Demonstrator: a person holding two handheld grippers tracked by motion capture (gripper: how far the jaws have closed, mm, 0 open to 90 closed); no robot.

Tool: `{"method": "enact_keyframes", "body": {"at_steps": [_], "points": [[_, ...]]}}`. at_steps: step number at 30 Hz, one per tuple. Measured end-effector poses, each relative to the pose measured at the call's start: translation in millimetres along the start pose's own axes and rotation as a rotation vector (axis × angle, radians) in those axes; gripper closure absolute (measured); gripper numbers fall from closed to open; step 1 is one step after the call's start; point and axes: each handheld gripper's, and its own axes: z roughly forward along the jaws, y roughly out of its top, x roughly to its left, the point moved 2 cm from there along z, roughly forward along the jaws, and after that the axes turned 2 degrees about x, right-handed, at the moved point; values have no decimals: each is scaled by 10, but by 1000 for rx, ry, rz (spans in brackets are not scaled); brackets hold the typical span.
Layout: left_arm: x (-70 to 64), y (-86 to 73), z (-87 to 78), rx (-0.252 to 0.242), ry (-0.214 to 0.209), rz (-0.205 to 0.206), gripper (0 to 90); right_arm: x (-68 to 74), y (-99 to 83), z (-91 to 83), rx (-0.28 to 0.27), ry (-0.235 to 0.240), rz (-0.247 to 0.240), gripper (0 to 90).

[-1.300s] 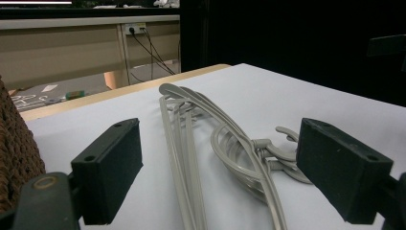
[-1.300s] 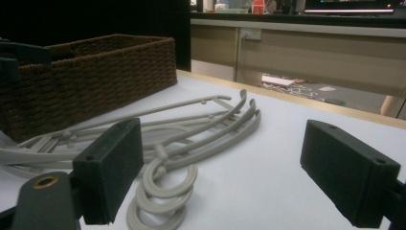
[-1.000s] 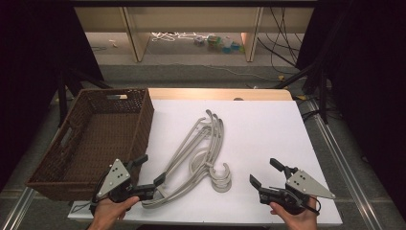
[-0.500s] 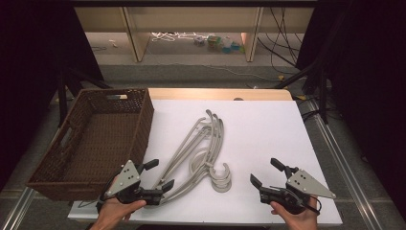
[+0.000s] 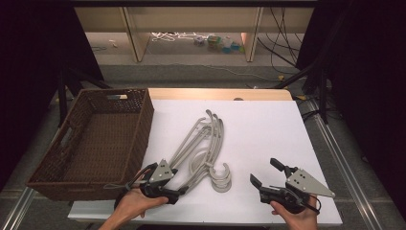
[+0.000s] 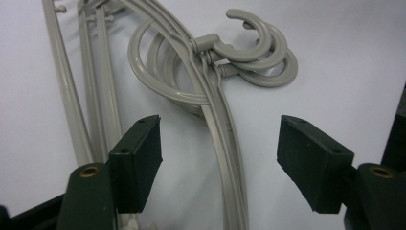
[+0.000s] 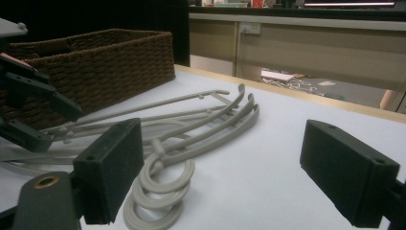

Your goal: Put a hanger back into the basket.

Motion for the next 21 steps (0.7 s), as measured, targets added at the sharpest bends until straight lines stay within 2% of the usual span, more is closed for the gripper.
{"method": "enact_keyframes", "body": {"at_steps": [3,6,8,9,12,14,15,16,17,18,19,20,21], "points": [[43,63,106,62,-7,-8,377,1,-4,8,-3,8,0,159],[53,88,159,88,-31,-28,387,4,-2,5,4,3,-1,159],[55,111,202,121,-42,-14,414,9,-7,12,9,9,-1,159],[53,137,252,146,-31,-17,428,36,-15,28,6,28,26,159],[62,163,300,163,-35,-12,468,45,-17,28,25,24,4,159],[78,201,331,197,-43,-27,507,58,-18,28,35,43,10,159],[78,201,331,197,-43,-27,516,60,-17,34,25,40,8,160],[91,213,337,208,-39,-12,516,60,-17,34,25,40,8,160],[111,224,347,242,-53,-12,540,58,-21,39,23,39,-1,160],[111,224,347,242,-53,-12,548,52,-21,27,38,30,-3,160],[133,227,374,263,-50,-12,555,49,-20,29,34,35,0,160],[133,227,374,263,-50,-12,565,49,-20,29,34,35,0,160],[151,222,410,289,-64,-16,575,47,-18,29,32,31,0,162]]}}
